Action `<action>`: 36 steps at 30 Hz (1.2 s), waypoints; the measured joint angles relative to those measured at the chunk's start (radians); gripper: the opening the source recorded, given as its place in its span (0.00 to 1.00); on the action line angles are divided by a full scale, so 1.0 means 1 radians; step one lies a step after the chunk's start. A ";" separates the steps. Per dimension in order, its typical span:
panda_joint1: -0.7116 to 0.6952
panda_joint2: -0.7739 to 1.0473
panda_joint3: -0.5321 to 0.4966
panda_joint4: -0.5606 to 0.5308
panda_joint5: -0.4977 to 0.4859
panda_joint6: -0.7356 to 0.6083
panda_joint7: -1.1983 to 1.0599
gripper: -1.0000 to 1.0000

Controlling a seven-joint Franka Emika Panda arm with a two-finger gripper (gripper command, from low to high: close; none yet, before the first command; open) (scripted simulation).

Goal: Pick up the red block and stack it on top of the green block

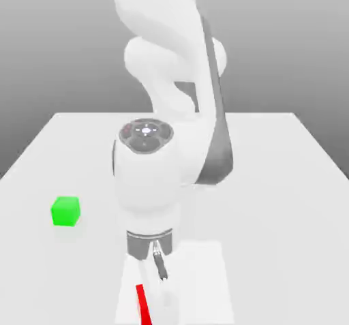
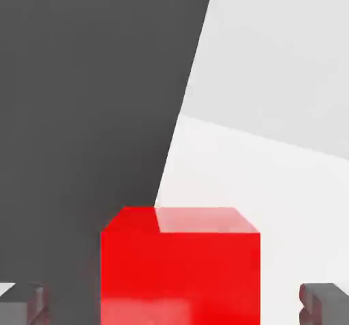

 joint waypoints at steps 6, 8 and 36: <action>-0.001 -0.002 0.001 0.000 0.000 0.001 0.000 0.00; -0.008 -0.057 0.012 -0.009 0.019 -0.045 -0.013 0.00; -0.416 -0.391 -0.365 -0.499 0.134 0.112 -0.855 1.00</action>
